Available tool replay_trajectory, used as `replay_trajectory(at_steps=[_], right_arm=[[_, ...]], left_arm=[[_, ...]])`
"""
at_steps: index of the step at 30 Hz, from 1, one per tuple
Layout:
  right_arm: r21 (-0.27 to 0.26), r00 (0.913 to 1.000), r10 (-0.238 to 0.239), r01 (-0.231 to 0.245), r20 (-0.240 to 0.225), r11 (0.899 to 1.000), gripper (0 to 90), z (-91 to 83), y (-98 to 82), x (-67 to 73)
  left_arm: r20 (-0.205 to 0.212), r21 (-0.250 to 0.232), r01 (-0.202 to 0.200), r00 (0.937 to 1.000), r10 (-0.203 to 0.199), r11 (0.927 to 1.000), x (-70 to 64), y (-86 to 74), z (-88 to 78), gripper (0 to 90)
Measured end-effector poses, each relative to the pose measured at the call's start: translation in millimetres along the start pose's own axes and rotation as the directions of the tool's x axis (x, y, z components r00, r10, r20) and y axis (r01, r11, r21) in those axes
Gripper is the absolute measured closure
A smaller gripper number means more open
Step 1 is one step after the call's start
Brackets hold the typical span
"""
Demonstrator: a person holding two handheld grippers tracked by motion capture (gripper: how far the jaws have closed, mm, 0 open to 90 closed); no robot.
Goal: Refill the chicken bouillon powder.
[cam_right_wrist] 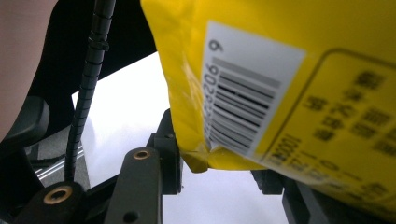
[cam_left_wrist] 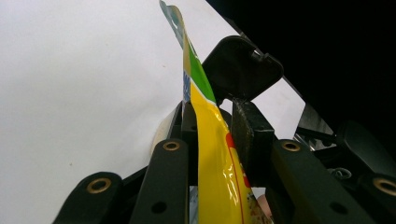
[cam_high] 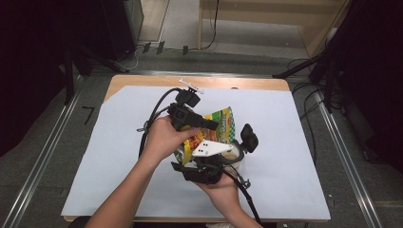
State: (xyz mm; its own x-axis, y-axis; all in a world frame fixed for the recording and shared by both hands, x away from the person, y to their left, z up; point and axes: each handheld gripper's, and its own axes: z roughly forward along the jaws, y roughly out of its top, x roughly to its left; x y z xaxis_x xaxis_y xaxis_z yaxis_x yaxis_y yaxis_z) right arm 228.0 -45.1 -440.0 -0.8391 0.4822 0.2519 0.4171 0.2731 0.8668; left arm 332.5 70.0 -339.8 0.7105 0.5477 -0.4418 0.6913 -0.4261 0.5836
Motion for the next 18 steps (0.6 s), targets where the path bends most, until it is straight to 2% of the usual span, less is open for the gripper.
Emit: replay_trajectory(at_steps=[7,11,18], right_arm=[[-0.001,1.0000,-0.001,0.001,0.000,1.000,61.9,0.0,-0.1,-0.1],[-0.002,0.9998,0.018,-0.018,-0.002,1.000,62.2,2.9,-4.2,0.9],[-0.004,0.9997,0.025,-0.025,-0.003,1.000,62.6,2.3,-5.2,0.3]], left_arm=[[-0.010,0.003,-0.005,0.9999,0.005,1.0000,-1.1,-0.1,0.1,75.7],[-0.016,0.027,-0.013,0.9998,0.014,0.9995,-1.7,-0.6,3.8,75.9],[-0.022,0.024,-0.023,0.9995,0.024,0.9994,-5.2,-0.7,5.1,75.9]])
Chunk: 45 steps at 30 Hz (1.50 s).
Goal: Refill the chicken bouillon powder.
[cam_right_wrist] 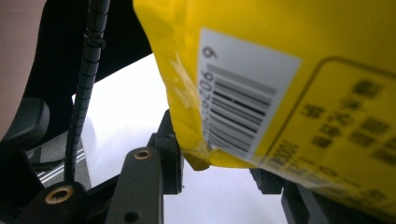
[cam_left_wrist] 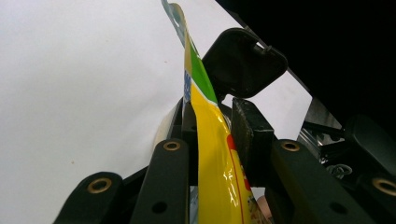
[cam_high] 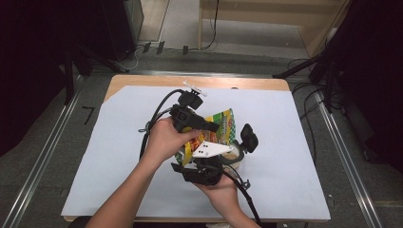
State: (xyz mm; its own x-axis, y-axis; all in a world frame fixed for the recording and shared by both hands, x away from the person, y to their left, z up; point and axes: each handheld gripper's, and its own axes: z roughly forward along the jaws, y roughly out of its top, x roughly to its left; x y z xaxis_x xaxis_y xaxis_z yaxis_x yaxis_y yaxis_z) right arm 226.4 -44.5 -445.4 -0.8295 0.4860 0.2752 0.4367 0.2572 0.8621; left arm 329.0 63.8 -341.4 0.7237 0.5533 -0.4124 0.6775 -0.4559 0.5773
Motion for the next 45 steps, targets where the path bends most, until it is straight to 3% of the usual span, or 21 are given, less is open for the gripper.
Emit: replay_trajectory(at_steps=[18,25,33,45], right_arm=[[0.006,0.9995,0.029,-0.029,-0.013,1.000,65.2,1.2,-4.2,-1.1],[-0.018,0.9997,0.013,-0.013,-0.019,1.000,64.9,-1.5,-0.3,0.6],[-0.028,0.9980,0.034,-0.036,-0.054,0.999,64.7,-2.2,3.8,4.5],[-0.022,0.9992,0.006,-0.007,-0.039,1.000,64.3,-2.3,6.5,7.0]], left_arm=[[0.001,0.017,-0.007,1.0000,0.007,0.9998,-3.0,-0.4,5.3,76.4],[0.013,-0.017,-0.006,0.9999,0.006,0.9998,-4.7,0.4,-2.4,74.4],[0.020,-0.024,0.008,0.9998,-0.008,0.9997,-4.1,0.8,-8.6,74.0],[0.028,-0.024,0.022,0.9994,-0.021,0.9995,0.1,0.5,-10.3,74.3]])
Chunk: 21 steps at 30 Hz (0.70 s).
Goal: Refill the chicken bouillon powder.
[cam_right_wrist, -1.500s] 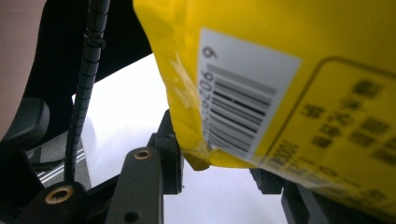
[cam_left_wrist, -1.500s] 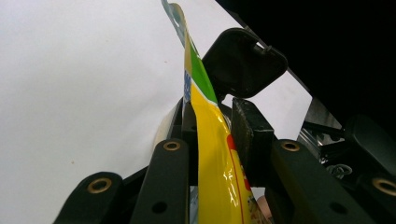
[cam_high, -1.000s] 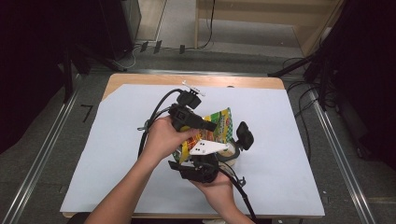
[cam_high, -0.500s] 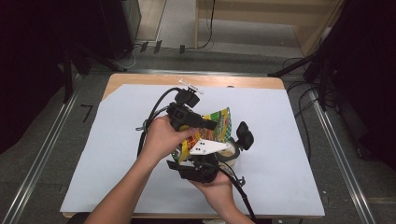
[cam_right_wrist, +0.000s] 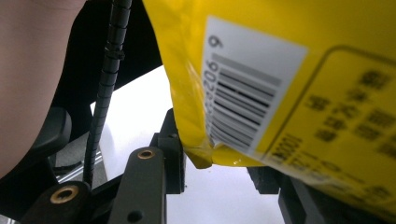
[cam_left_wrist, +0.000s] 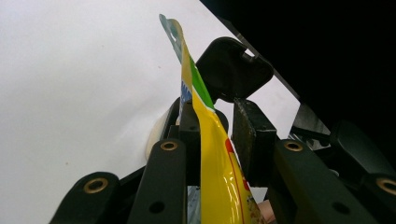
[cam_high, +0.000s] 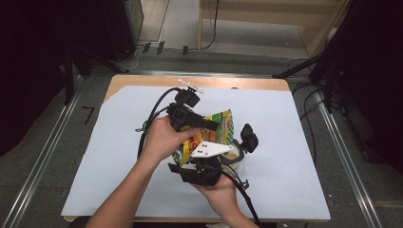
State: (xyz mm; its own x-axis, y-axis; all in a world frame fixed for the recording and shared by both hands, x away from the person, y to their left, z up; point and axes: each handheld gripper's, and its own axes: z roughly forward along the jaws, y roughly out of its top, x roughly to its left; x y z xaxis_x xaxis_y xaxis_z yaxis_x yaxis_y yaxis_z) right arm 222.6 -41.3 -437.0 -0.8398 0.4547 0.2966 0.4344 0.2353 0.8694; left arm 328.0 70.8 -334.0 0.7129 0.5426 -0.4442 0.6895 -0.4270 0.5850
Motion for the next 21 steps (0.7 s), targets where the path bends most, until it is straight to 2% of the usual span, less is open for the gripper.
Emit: replay_trajectory(at_steps=[21], right_arm=[[0.008,0.9996,-0.023,0.023,0.015,1.000,64.2,0.6,-0.5,0.0]], left_arm=[[-0.002,0.002,0.003,1.0000,-0.003,1.0000,1.1,-0.3,0.9,74.7]])
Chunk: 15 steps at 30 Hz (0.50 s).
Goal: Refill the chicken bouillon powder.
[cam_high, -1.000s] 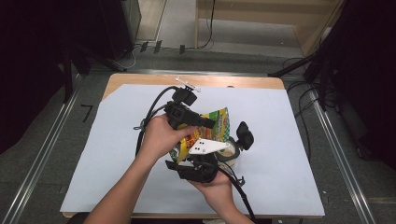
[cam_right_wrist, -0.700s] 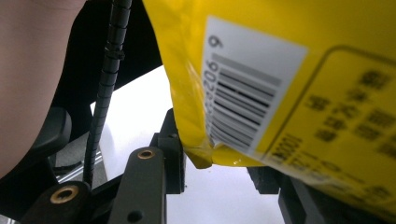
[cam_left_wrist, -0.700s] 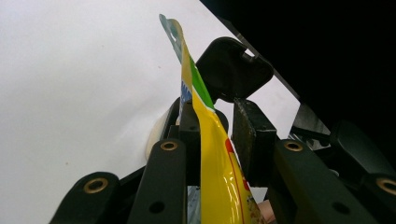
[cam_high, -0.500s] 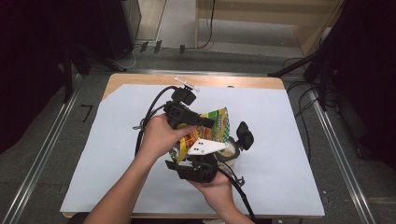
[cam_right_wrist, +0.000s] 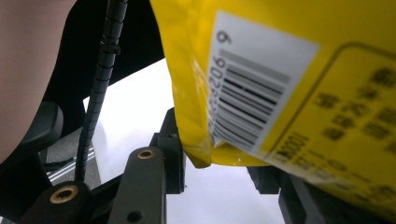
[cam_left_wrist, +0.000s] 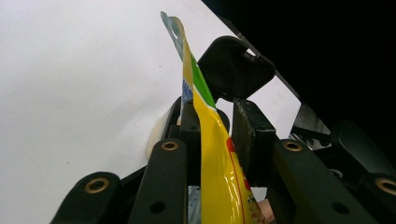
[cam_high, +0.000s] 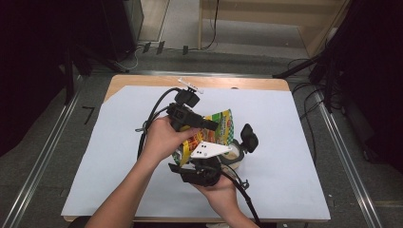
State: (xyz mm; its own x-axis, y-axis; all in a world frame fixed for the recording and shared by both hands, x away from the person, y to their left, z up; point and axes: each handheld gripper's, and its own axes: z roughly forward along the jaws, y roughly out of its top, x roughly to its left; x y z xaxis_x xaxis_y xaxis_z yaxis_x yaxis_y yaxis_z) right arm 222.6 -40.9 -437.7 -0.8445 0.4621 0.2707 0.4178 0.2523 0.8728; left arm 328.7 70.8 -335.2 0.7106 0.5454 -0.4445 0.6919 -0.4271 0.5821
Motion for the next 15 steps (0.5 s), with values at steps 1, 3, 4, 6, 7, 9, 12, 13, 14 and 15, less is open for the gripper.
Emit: replay_trajectory(at_steps=[1,3,4,6,7,9,12,13,14,15], right_arm=[[0.000,1.0000,0.000,0.000,0.000,1.000,64.2,-0.2,0.1,0.1],[-0.001,1.0000,-0.001,0.001,0.000,1.000,64.2,-0.2,0.2,0.3],[-0.001,1.0000,-0.002,0.002,0.000,1.000,64.2,-0.1,0.2,0.3],[0.000,1.0000,-0.001,0.001,0.000,1.000,64.2,-0.2,0.3,0.3],[0.000,1.0000,-0.002,0.002,0.000,1.000,64.2,-0.3,0.3,0.3],[0.000,1.0000,-0.004,0.004,0.001,1.000,64.2,-0.4,0.5,0.3],[0.000,1.0000,-0.002,0.002,0.001,1.000,64.2,-0.3,0.4,0.5],[0.000,1.0000,-0.002,0.002,0.001,1.000,64.2,-0.3,0.5,0.5],[0.000,1.0000,-0.002,0.002,0.001,1.000,64.2,-0.3,0.5,0.5],[0.000,1.0000,-0.002,0.002,0.001,1.000,64.2,-0.3,0.5,0.5]], left_arm=[[0.003,-0.001,0.001,1.0000,-0.001,1.0000,0.1,0.0,-0.1,74.7],[0.003,-0.002,0.001,1.0000,-0.001,1.0000,0.1,0.0,-0.1,74.7],[0.003,-0.002,0.001,1.0000,-0.001,1.0000,0.1,-0.1,-0.1,74.7],[0.003,-0.002,0.001,1.0000,-0.001,1.0000,0.0,0.0,-0.2,74.7],[0.004,-0.003,0.001,1.0000,-0.001,1.0000,0.1,0.0,-0.3,74.7],[0.004,-0.003,0.000,1.0000,0.000,1.0000,0.0,0.0,-0.3,74.7],[0.004,-0.002,0.002,1.0000,-0.002,1.0000,0.0,0.0,-0.2,74.7],[0.004,-0.003,0.001,1.0000,-0.001,1.0000,0.0,0.0,-0.2,74.7],[0.004,-0.003,0.001,1.0000,-0.001,1.0000,0.0,0.0,-0.2,74.7],[0.003,-0.003,0.001,1.0000,-0.001,1.0000,-0.1,0.0,-0.2,74.7]])
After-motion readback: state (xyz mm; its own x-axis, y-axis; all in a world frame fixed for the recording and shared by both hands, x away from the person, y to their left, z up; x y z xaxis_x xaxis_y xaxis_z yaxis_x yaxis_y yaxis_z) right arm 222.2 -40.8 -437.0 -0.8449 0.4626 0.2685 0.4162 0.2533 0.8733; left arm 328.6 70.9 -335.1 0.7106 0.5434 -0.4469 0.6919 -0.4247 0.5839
